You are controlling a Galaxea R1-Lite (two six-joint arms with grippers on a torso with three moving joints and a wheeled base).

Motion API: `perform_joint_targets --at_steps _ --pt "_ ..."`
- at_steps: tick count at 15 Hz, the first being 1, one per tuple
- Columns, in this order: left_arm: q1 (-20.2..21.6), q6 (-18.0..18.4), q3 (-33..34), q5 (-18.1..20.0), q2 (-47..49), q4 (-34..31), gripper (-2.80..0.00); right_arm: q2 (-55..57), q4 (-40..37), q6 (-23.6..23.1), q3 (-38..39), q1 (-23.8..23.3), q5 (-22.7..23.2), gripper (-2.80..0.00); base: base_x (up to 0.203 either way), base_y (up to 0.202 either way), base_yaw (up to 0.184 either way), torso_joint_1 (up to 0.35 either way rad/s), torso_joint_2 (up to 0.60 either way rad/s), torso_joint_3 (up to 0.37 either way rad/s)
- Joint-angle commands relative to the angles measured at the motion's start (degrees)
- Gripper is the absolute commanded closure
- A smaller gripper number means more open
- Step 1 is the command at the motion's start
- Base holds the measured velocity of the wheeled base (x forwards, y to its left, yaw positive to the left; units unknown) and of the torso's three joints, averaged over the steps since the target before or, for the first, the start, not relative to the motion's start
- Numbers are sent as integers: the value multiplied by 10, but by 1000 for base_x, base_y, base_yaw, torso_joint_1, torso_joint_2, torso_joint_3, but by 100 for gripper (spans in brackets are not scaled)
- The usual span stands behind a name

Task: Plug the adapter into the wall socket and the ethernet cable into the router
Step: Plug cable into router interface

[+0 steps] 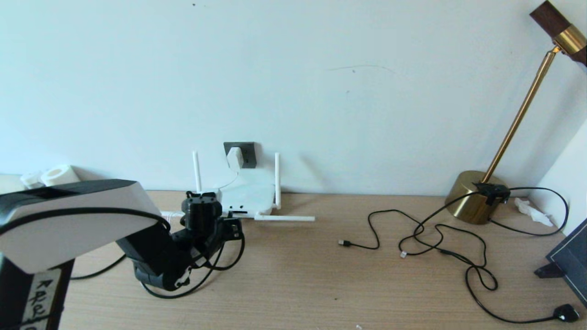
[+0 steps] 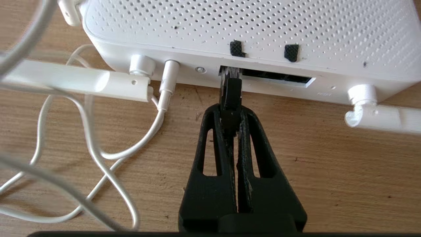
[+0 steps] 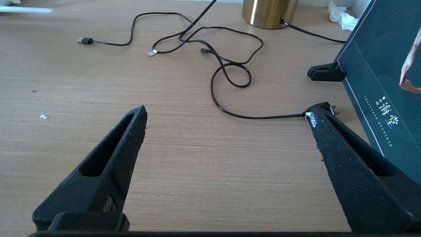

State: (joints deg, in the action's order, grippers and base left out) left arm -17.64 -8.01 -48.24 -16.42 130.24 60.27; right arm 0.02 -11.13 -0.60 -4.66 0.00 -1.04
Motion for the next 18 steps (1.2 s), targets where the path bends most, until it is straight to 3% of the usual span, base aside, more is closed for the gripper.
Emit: perform_joint_targets --at_steps 1,12,18 --pt "-1 -1 6 -1 0 2 0 0 -1 0 0 0 0 -280 0 0 0 0 0 0" --pt "-14 0 3 -1 6 -2 0 0 0 0 0 0 0 -280 0 0 0 0 0 0" --pt "-14 -1 -19 1 2 -35 0 0 0 0 0 0 0 -280 0 0 0 0 0 0"
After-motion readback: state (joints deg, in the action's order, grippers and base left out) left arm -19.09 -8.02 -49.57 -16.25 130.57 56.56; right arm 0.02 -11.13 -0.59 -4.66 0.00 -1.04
